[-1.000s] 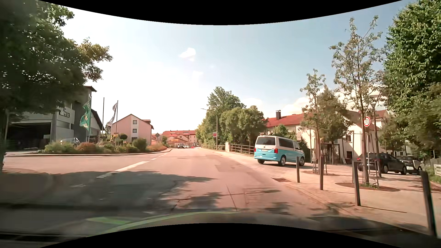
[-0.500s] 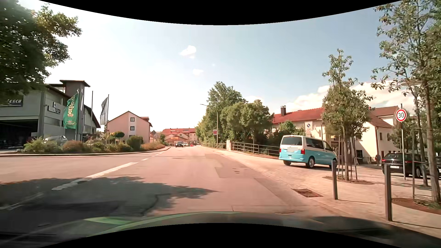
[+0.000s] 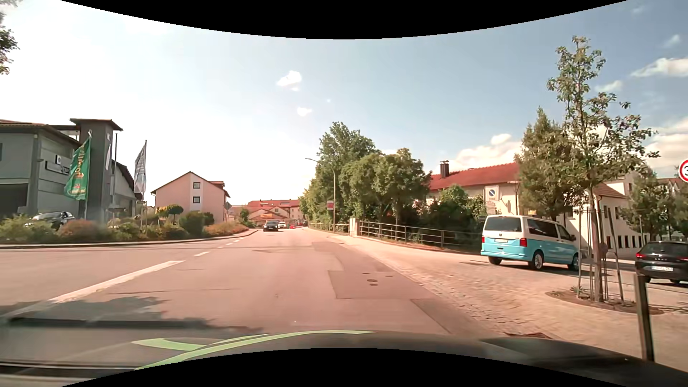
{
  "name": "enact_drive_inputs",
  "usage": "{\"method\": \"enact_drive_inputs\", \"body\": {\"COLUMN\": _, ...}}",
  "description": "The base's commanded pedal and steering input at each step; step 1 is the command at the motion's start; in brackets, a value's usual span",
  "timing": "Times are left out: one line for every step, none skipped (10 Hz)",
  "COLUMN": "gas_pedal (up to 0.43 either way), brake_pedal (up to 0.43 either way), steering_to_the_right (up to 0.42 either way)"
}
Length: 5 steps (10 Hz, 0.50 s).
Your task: Follow the waypoints while adhering to traffic rules and regulations
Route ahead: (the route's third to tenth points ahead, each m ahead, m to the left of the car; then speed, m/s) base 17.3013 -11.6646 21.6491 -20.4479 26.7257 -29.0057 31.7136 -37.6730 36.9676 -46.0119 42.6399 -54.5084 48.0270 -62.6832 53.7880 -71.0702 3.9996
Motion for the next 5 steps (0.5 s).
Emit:
{"method": "enact_drive_inputs", "body": {"gas_pedal": 0.000, "brake_pedal": 0.030, "steering_to_the_right": 0.080}}
{"method": "enact_drive_inputs", "body": {"gas_pedal": 0.000, "brake_pedal": 0.000, "steering_to_the_right": 0.085}}
{"method": "enact_drive_inputs", "body": {"gas_pedal": 0.000, "brake_pedal": 0.000, "steering_to_the_right": 0.090}}
{"method": "enact_drive_inputs", "body": {"gas_pedal": 0.000, "brake_pedal": 0.000, "steering_to_the_right": 0.094}}
{"method": "enact_drive_inputs", "body": {"gas_pedal": 0.000, "brake_pedal": 0.000, "steering_to_the_right": 0.103}}
